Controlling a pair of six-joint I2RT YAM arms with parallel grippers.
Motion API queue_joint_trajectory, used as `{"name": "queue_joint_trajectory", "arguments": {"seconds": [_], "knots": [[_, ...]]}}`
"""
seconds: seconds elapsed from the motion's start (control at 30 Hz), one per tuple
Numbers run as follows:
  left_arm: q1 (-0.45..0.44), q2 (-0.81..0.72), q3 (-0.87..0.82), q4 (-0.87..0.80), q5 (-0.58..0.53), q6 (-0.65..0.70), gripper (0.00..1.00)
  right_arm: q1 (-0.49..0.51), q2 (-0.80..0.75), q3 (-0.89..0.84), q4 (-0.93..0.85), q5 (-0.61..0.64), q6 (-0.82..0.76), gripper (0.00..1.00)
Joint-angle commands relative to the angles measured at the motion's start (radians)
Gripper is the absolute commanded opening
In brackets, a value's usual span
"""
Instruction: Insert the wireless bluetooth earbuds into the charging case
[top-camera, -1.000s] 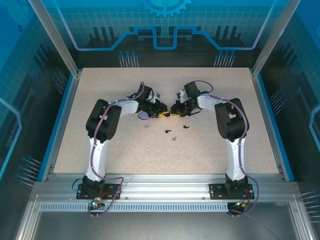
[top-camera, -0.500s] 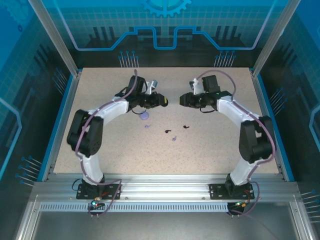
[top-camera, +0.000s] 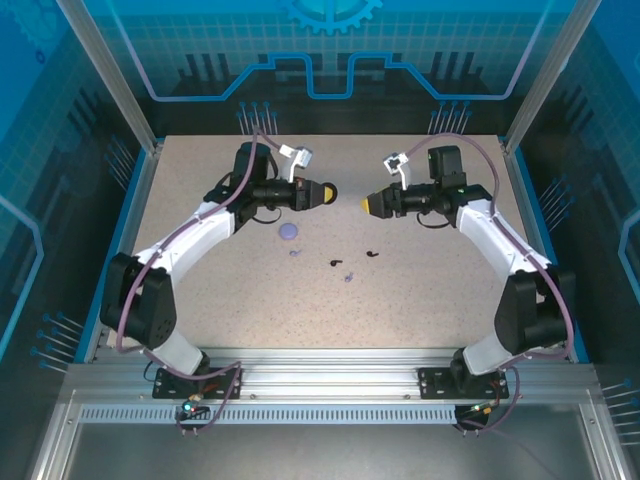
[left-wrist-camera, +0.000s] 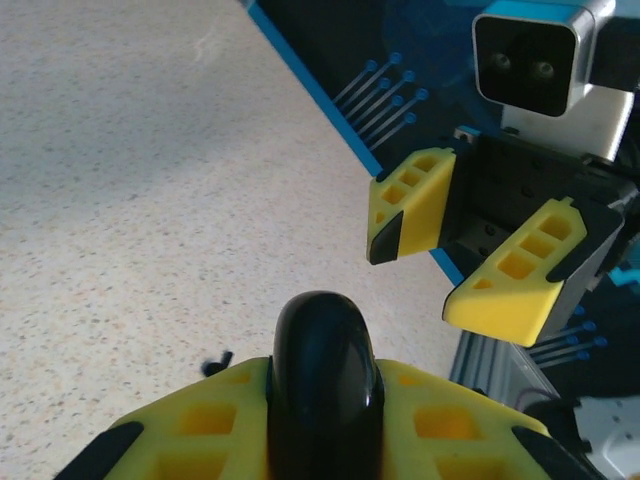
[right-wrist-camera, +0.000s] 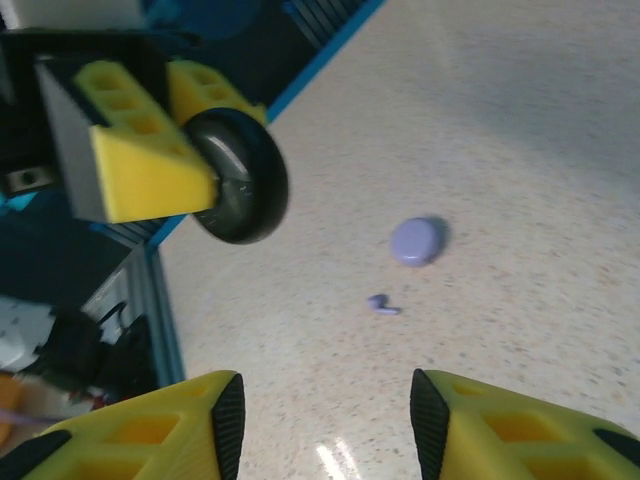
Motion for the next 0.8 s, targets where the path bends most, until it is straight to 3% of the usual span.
{"name": "queue_joint_trajectory", "arguments": {"seconds": [0.0,0.27,0.77], "knots": [[-0.013,-0.083,-0.023,0.086,0.108,0.054,0.19,-0.001,-0.052,0.043,-0.079,-0.179,-0.098,0.47],[-0.055,-0.11,0.014,0.035,0.22,0.107,0.18,0.019,-0.048,0.124,-0.153,-0.257,-0.128,0.45],[-0.094,-0.116,0.079,-0.068,0.247,0.182,0.15,0.075,0.004,0.222,-0.32,-0.338,-0.24,0.39]]}}
